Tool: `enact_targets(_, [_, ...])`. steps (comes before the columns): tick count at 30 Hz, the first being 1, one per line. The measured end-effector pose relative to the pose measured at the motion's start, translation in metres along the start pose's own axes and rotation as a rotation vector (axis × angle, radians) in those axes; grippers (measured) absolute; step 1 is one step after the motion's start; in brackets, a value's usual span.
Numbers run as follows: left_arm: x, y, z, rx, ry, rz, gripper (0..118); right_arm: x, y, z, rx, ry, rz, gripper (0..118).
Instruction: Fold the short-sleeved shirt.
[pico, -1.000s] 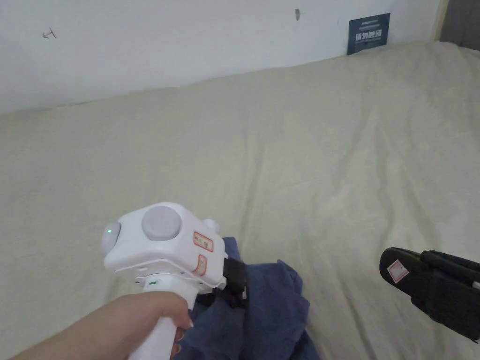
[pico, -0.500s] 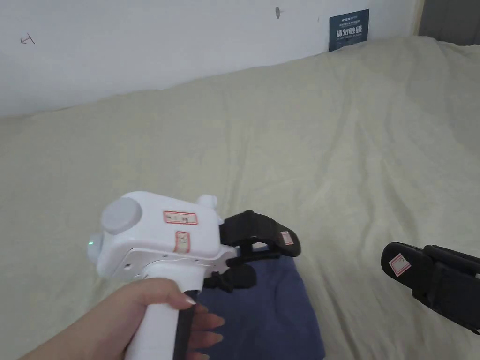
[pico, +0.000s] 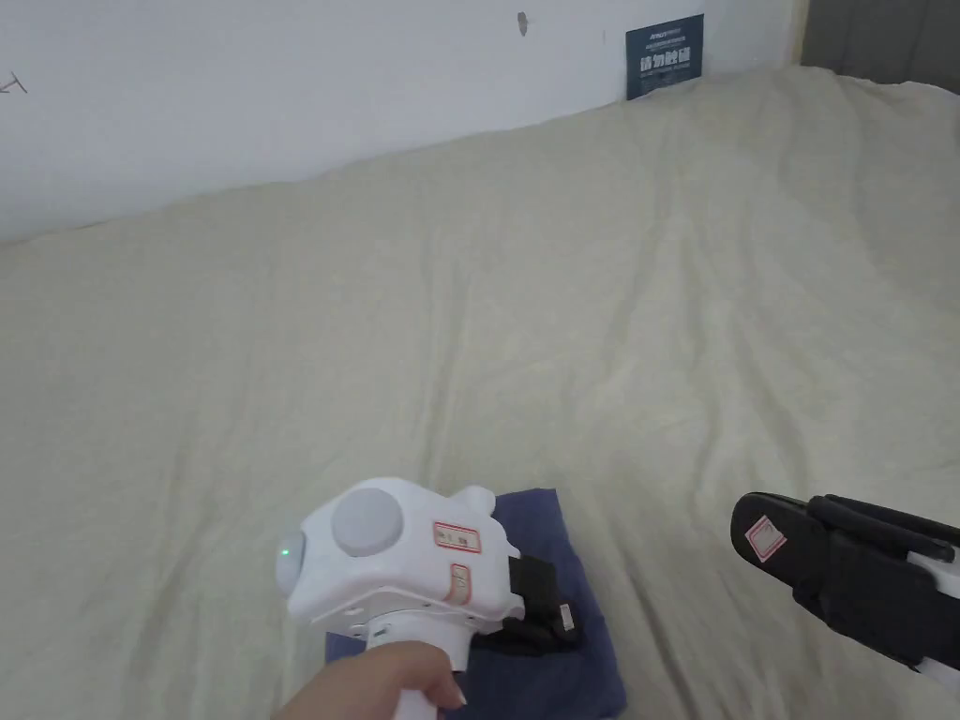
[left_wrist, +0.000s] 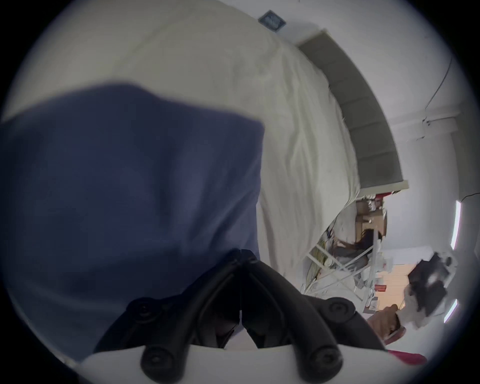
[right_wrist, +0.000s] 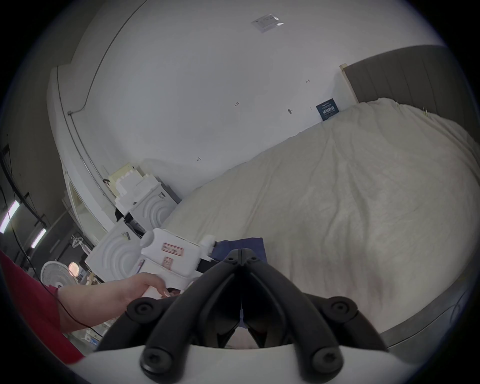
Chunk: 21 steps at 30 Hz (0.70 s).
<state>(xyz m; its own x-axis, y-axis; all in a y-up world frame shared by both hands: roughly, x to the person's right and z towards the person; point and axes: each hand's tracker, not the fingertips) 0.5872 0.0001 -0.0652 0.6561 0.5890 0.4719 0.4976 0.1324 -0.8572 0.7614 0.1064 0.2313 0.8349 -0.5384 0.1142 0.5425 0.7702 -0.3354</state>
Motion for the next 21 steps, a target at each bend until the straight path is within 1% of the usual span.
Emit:
enact_targets(3, [0.01, -0.002, -0.02, -0.037, 0.008, 0.004, 0, -0.001, 0.003, 0.001, 0.003, -0.019, 0.02, 2])
enact_targets(6, [0.02, 0.003, -0.024, -0.036, -0.022, -0.013, 0, -0.001, 0.007, 0.003, 0.017, -0.016, 0.005, 2])
enact_targets(9, [0.021, 0.002, -0.018, -0.023, -0.291, 0.011, 0, -0.002, 0.011, 0.006, 0.04, -0.004, -0.024, 2])
enact_targets(10, [0.025, -0.003, -0.002, 0.037, -0.354, -0.014, 0, -0.002, 0.013, 0.007, 0.05, 0.002, -0.035, 2])
enact_targets(11, [0.031, -0.01, 0.021, 0.144, -0.355, -0.075, 0, -0.003, 0.015, 0.009, 0.062, 0.007, -0.043, 2])
enact_targets(13, [0.035, -0.025, 0.07, 0.337, -0.337, -0.176, 0, -0.006, 0.02, 0.014, 0.079, 0.013, -0.046, 2])
enact_targets(14, [0.048, -0.046, 0.104, 0.424, -0.307, -0.224, 0, -0.009, 0.022, 0.016, 0.087, 0.013, -0.046, 2])
enact_targets(16, [0.046, -0.068, 0.155, 0.575, -0.252, -0.284, 0, -0.016, 0.028, 0.019, 0.113, 0.019, -0.035, 2])
enact_targets(19, [0.033, -0.106, 0.221, 0.805, -0.096, -0.318, 0, -0.035, 0.035, 0.026, 0.177, 0.046, 0.007, 2])
enact_targets(21, [0.028, -0.136, 0.254, 0.998, 0.055, -0.377, 0, -0.051, 0.038, 0.03, 0.224, 0.063, 0.065, 2])
